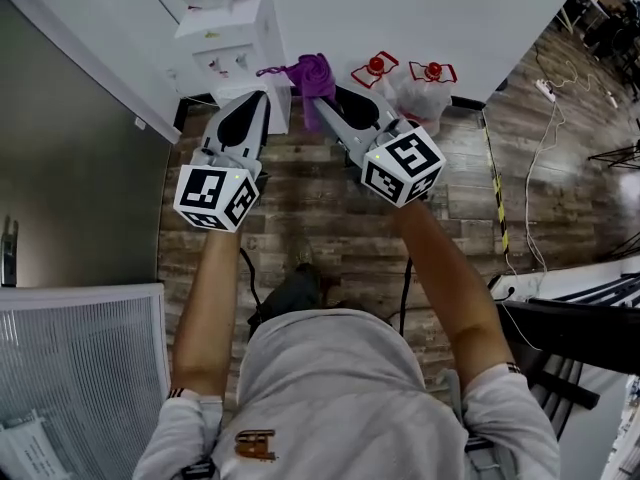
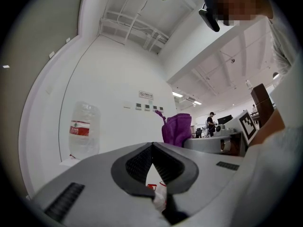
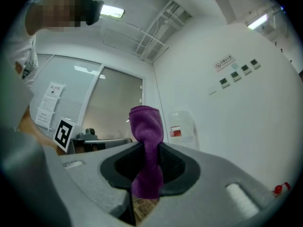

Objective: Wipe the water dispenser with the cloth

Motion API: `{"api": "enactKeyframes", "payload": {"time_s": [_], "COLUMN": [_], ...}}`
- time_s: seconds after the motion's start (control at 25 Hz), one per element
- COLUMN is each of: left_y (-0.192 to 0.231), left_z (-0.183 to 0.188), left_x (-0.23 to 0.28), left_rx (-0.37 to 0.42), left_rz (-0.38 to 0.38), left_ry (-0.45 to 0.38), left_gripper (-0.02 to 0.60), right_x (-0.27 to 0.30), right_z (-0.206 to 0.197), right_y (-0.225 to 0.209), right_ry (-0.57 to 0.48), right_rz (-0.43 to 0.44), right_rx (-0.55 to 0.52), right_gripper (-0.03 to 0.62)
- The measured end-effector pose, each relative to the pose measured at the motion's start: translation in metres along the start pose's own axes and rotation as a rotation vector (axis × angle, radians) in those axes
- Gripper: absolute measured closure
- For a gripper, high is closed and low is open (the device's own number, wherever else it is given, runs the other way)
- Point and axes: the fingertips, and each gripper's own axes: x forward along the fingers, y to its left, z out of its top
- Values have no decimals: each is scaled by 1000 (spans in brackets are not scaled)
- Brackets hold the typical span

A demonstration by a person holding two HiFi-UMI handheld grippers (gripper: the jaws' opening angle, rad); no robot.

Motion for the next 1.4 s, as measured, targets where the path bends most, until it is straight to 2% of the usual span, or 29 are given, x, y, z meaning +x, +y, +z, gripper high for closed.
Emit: {"api": "enactKeyframes", "payload": {"time_s": [0.32,0.64,0.84,1.04,1.4], "left_y": [42,115,168,203,238], "left_z": [-23,-45,-60,-77,-112], "left_x": [39,98,127,146,178], "left_rx": [-33,9,-4,-21,-51], "left_rz": [15,25,34,40,101], "left_ry": [-9,5,5,10,38], "left_gripper": [583,583,583,583,583], "right_x": [30,105,161,197,231], "right_z": [-16,-27,-50,-71,-104], "right_y": [-43,-98,-118,-139,-181], "right_ry": [10,-13,6,36,87], "right_rz": [-32,-17,21,28,40], "right_rx": [10,26,23,17,9], "right_gripper": [502,502,502,502,500]}}
